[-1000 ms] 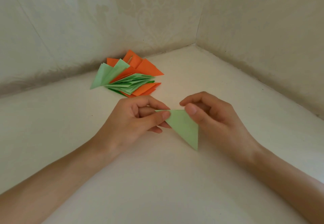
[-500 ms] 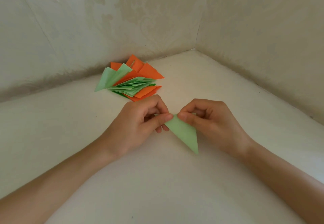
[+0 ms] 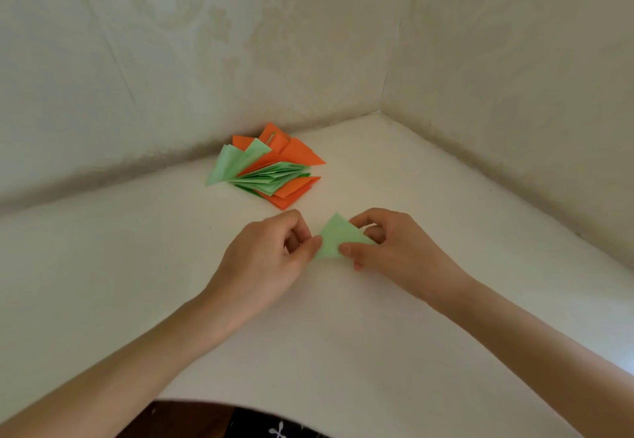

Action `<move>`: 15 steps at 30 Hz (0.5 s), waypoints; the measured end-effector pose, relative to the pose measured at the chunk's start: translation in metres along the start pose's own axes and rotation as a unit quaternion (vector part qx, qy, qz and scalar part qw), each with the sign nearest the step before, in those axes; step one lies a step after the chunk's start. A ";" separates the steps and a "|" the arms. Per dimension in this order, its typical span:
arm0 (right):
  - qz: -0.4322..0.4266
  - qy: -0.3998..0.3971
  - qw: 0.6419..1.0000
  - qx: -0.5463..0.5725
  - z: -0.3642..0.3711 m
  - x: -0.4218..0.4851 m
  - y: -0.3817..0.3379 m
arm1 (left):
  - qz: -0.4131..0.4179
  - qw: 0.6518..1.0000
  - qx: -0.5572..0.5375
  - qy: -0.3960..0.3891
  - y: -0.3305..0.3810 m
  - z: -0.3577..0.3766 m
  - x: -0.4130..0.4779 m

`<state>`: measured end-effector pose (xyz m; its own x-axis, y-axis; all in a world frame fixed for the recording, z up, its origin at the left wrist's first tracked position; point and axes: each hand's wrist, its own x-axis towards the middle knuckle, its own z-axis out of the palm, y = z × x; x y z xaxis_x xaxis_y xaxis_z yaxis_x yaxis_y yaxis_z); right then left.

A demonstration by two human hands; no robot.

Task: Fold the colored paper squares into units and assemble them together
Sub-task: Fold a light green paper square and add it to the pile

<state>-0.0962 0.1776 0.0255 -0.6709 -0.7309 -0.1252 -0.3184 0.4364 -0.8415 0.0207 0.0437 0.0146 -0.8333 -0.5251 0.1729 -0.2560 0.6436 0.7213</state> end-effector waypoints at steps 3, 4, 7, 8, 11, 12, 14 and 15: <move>-0.005 0.009 0.994 -0.107 0.009 -0.008 0.005 | -0.001 0.993 0.114 -0.011 -0.002 0.004 -0.004; -0.013 0.019 0.987 -0.156 0.011 -0.010 0.006 | 0.013 0.987 0.162 -0.007 -0.002 0.004 -0.005; -0.075 0.093 0.926 -0.359 0.017 -0.013 0.007 | 0.103 0.958 0.267 0.036 -0.006 0.005 -0.007; -0.112 0.126 0.908 -0.384 0.018 -0.014 0.011 | 0.134 0.954 0.264 0.047 -0.009 0.004 -0.008; -0.241 0.158 0.888 -0.357 0.015 -0.015 0.023 | 0.257 0.936 0.241 -0.004 -0.020 0.003 -0.014; -0.285 0.149 0.876 -0.359 0.014 -0.015 0.026 | 0.282 0.927 0.243 -0.032 -0.023 0.001 -0.017; -0.361 0.136 0.834 -0.394 0.012 -0.017 0.030 | 0.290 0.924 0.243 -0.058 -0.026 -0.001 -0.022; -0.381 0.134 0.814 -0.417 0.012 -0.018 0.031 | 0.283 0.927 0.236 -0.064 -0.027 -0.002 -0.023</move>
<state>-0.0860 0.1980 -0.0045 -0.1519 -0.8644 0.4793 -0.9798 0.1954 0.0418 0.0480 0.0375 -0.0080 -0.9429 0.0218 0.3323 0.0792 0.9839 0.1602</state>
